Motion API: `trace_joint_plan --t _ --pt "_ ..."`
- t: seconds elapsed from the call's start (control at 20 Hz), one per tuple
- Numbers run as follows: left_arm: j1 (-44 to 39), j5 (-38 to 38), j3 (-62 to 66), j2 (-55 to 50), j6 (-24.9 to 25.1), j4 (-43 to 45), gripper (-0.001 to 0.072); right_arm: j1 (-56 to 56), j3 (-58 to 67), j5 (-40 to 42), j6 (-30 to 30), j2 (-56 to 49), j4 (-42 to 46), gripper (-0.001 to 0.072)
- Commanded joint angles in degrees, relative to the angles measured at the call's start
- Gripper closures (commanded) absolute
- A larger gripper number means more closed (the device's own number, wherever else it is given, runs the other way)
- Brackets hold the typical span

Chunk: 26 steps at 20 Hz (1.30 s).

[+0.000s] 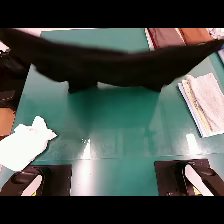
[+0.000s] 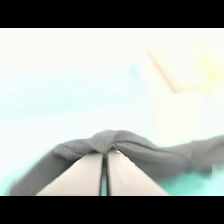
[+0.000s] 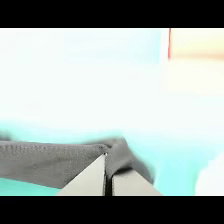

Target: Fold the shirts.

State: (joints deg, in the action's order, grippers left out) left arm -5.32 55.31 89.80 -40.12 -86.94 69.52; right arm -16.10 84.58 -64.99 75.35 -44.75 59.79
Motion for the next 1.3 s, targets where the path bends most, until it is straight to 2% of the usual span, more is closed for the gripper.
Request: trace_joint_plan --t 0.0,0.25,0.4,0.55,0.65,0.8,0.95,1.1,1.25 --pt "0.00 0.26 17.66 1.31 -0.04 1.51 0.0683 0.26 12.66 0.26 0.11 4.39 0.98 0.0692" --pt "0.00 1.86 23.21 0.46 -0.11 4.37 0.0684 0.26 24.22 -8.81 5.25 1.29 10.29 0.0692" --pt "0.00 11.72 23.08 -5.35 -0.04 5.25 0.0683 0.31 29.05 -16.44 5.79 -5.22 10.62 0.0693" --pt "0.00 21.94 22.53 -16.22 -0.02 5.16 0.0682 0.31 25.44 -20.02 5.79 -12.52 10.38 0.0693" --pt "0.00 22.82 18.32 -23.32 -0.04 5.16 0.0682 0.39 19.23 -20.28 5.79 -17.29 10.40 0.0693" --pt "0.00 18.53 7.56 -33.35 -0.09 4.90 0.0682 1.55 8.48 -17.20 5.18 -24.98 10.60 0.0693" --pt "0.00 9.35 -2.05 -43.04 -0.09 4.87 0.0682 3.43 1.44 -11.08 5.07 -33.38 10.80 0.0693" --pt "0.00 0.92 -2.49 -50.16 -0.09 4.68 0.0682 4.90 1.29 -4.87 5.16 -41.70 10.21 0.0693" --pt "0.02 -6.23 -1.73 -51.12 -0.02 3.78 0.0682 5.77 7.41 -4.39 5.16 -47.50 10.27 0.0693"
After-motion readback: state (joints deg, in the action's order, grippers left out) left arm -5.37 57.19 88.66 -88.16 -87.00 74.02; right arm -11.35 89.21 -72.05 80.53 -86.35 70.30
